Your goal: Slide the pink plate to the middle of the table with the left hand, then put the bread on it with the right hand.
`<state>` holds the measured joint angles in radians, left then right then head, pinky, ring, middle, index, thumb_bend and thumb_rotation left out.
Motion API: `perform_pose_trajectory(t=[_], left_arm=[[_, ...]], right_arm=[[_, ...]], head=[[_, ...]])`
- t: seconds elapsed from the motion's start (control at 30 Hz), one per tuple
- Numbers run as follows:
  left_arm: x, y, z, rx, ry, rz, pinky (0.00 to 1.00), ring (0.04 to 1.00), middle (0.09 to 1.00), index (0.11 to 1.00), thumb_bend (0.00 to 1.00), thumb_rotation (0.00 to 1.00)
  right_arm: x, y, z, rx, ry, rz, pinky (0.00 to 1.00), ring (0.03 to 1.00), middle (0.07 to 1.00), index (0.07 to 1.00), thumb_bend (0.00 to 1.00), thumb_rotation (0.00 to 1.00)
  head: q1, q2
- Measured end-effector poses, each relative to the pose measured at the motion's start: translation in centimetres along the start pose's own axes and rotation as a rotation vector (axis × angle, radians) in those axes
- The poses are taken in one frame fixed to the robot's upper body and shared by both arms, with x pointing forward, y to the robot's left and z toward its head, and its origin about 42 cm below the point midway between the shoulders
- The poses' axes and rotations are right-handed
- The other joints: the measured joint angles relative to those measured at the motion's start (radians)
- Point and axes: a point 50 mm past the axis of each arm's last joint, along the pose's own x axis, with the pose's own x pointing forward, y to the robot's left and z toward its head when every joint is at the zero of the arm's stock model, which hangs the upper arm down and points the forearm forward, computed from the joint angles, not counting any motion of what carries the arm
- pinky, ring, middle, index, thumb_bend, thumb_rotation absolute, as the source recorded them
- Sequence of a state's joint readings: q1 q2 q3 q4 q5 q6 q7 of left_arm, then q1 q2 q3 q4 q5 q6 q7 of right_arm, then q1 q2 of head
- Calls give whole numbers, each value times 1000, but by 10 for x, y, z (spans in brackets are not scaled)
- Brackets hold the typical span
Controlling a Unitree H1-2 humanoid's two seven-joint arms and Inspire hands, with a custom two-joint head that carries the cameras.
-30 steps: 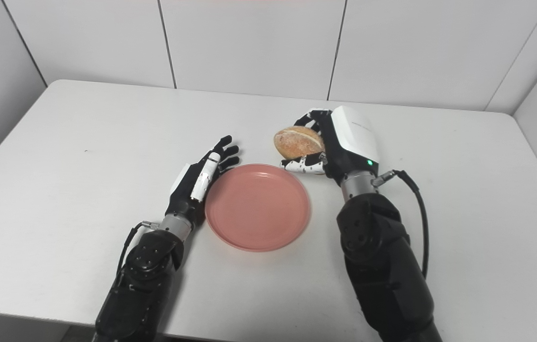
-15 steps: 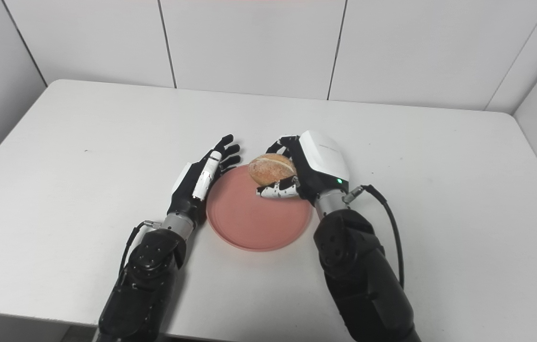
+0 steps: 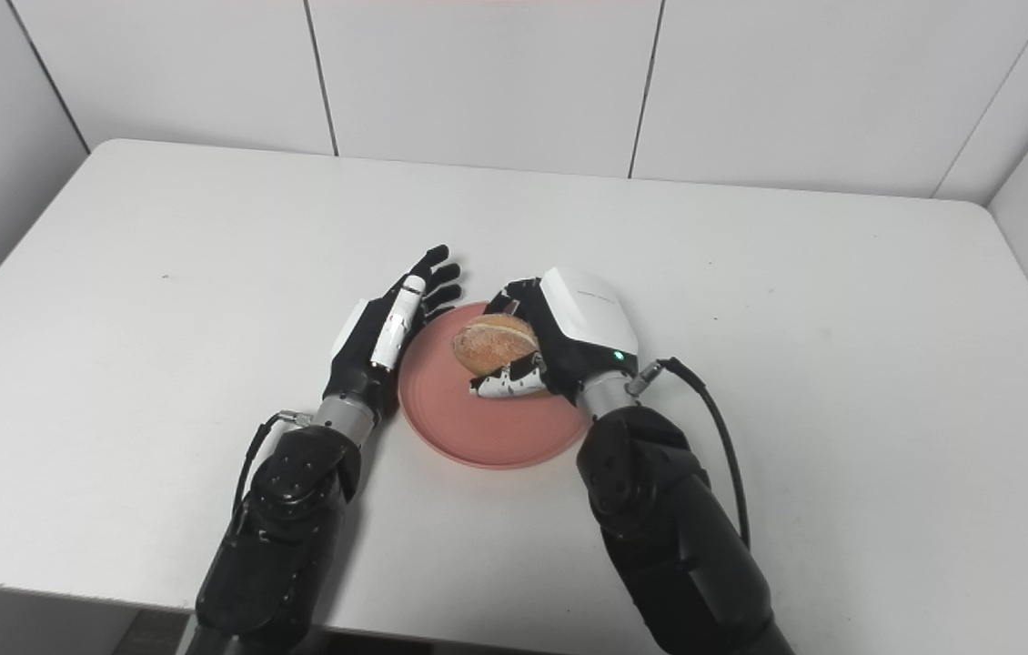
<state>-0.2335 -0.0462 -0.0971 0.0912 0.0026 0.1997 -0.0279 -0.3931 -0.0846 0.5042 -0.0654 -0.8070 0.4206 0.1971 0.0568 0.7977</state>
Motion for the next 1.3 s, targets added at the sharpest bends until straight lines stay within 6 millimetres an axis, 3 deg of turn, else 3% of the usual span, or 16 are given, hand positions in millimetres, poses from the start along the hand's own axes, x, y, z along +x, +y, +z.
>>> perform_pose_trajectory(t=[0.5, 0.63, 0.7, 0.8, 0.87, 1.0, 1.1, 1.3], left_arm=[[0, 0, 1, 0, 2, 6, 860, 888, 899, 883, 350, 1000], [0, 0, 1, 1, 2, 6, 855, 887, 899, 885, 356, 1000], [0, 0, 1, 1, 2, 6, 855, 888, 901, 887, 356, 1000], [0, 0, 1, 1, 2, 6, 855, 888, 901, 887, 360, 1000], [0, 0, 1, 2, 2, 6, 853, 886, 900, 887, 363, 1000], [0, -1, 1, 21, 2, 8, 848, 879, 896, 886, 370, 1000], [0, -1, 1, 24, 2, 8, 846, 876, 893, 885, 358, 1000], [0, -1, 1, 24, 2, 8, 855, 884, 899, 888, 352, 1000]], right_arm=[[-3, 13, -1, -33, 3, 51, 253, 339, 424, 536, 520, 4], [-3, 12, -1, -43, 3, 59, 317, 416, 452, 532, 523, 8], [-4, 12, -1, -53, 2, 65, 352, 451, 524, 500, 520, 122], [-5, 10, 0, -69, -1, 78, 401, 511, 608, 675, 740, 274], [-6, 9, 1, -72, -5, 92, 442, 560, 647, 714, 784, 313], [-6, 9, 2, -76, -7, 107, 548, 677, 741, 765, 844, 352], [-7, 8, 2, -76, -8, 109, 697, 801, 836, 839, 880, 432], [-11, 5, 2, -123, -18, 144, 815, 875, 892, 904, 900, 502]], head=[[-2, 3], [-2, 5], [-2, 5], [0, 5], [0, 5], [0, 5], [-2, 5], [-2, 3]])
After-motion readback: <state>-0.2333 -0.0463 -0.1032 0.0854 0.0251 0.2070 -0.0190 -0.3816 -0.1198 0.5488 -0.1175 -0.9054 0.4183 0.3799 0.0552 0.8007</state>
